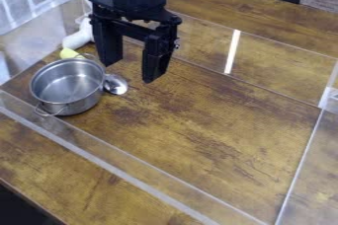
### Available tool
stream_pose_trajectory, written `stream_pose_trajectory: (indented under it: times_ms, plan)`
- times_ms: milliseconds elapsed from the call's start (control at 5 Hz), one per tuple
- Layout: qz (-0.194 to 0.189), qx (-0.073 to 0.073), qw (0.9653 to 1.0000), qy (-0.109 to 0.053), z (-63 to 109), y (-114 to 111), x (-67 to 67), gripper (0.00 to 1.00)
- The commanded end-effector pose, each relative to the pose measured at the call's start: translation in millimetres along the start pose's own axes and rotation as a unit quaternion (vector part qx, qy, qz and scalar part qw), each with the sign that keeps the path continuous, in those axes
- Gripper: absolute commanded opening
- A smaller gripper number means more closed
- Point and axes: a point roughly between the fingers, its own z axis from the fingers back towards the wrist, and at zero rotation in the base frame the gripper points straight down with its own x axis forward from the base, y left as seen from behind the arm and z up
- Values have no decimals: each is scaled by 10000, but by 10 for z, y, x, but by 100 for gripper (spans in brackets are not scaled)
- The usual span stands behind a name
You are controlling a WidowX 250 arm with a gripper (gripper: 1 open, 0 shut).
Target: Move the green spoon to the left
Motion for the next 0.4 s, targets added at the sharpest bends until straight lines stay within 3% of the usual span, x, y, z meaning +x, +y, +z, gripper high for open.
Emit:
stream_pose_trajectory:
  times_ms: [0, 200]
  plan:
    - [24, -8, 10000, 1, -18, 34, 29, 100]
    - [69, -22, 10000, -23, -17, 69, 64, 100]
